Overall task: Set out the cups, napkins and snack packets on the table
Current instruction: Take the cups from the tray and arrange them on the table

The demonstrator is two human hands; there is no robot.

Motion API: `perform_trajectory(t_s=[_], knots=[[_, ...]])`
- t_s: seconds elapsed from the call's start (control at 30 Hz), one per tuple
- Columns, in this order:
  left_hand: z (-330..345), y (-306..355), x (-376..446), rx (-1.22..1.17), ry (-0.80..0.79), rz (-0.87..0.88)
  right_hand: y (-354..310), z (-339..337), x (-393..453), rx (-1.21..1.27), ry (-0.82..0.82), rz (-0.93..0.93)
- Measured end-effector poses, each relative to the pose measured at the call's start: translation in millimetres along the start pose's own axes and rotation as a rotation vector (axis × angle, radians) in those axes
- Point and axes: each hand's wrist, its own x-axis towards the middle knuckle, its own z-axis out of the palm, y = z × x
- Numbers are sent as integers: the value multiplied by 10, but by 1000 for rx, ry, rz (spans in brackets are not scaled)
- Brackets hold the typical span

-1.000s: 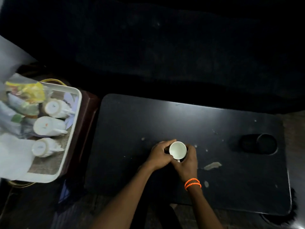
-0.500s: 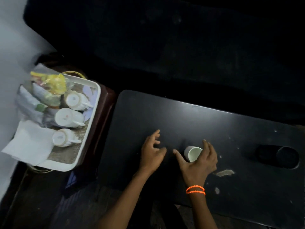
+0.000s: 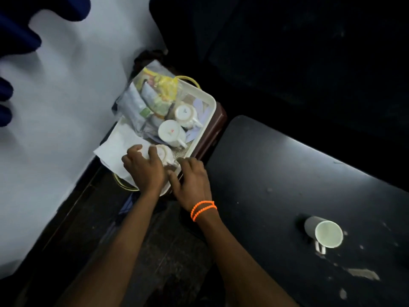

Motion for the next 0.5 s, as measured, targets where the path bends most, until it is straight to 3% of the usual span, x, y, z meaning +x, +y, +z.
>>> perform_trajectory(t_s=[0.13,0.27,0.4,0.5], knots=[[-26,-50,330,-1,-229,-191,-139,218,169,-70,-26,32],[-111,-51,340,-227,-254,-359,-150,281,166,39,-51,94],[-273,-77,119,-516,-306,-430,-144,179,37,328,43,87],[-296,-110,-157,-683,-388,-405,-188,32,-89,665,219,238]])
